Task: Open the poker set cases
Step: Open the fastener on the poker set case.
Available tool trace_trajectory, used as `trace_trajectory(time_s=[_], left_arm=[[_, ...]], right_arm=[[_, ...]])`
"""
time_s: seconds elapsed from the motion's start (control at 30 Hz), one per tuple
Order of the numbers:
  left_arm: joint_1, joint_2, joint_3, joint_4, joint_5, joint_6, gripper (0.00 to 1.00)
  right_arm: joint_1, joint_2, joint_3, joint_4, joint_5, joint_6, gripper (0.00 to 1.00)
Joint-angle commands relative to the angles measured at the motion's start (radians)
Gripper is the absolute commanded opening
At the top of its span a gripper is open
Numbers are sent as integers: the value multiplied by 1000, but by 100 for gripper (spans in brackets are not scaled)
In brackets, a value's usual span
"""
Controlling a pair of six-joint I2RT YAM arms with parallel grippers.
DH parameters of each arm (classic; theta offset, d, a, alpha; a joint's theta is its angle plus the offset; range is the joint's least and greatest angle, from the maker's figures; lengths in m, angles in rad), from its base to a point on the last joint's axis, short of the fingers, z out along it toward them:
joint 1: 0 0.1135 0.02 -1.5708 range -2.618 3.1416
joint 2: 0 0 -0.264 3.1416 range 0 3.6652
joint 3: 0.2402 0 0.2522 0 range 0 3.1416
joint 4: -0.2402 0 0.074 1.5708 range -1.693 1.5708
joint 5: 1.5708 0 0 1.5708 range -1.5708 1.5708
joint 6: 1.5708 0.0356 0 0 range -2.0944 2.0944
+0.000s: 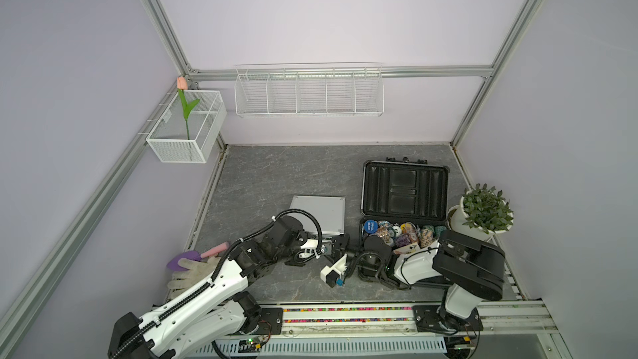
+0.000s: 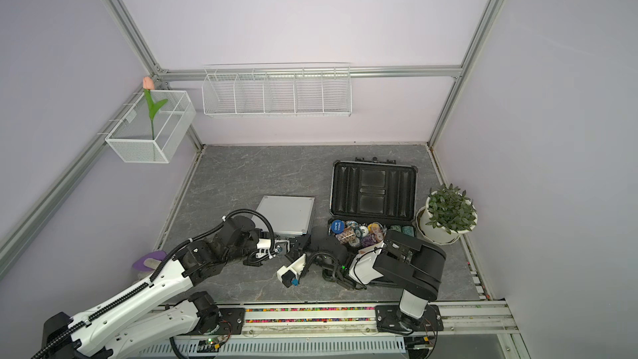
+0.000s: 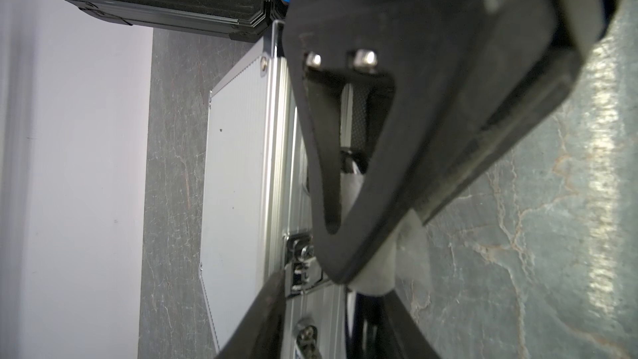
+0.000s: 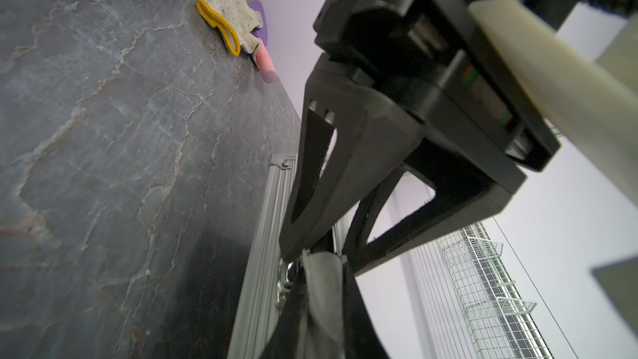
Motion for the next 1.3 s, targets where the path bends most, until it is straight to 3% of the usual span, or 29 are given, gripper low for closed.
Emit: trace_trajectory(time_s=[0.0,0.53,0.97,1.03,1.17,1.27], left_arm=[[18,-3,-20,-63,-38,3,39],[24,-27,-25,-66,-37,12,32],[25,-44,-16,-81,-33,13,20],[24,-46,-16,-78,-33,12,26],[24,-85,-26,-41,-38,7,51],[28,-120,-29,-23,-25,-2,61]], right_arm=[[16,-31,7,158,-37,-29,7],[18,-27,6,166,-38,-21,7],[27,-22,7,170,-32,-13,7],[26,-21,7,171,-32,-15,7],[31,-19,4,170,-27,-21,7],[32,-15,-2,171,-17,-20,7]])
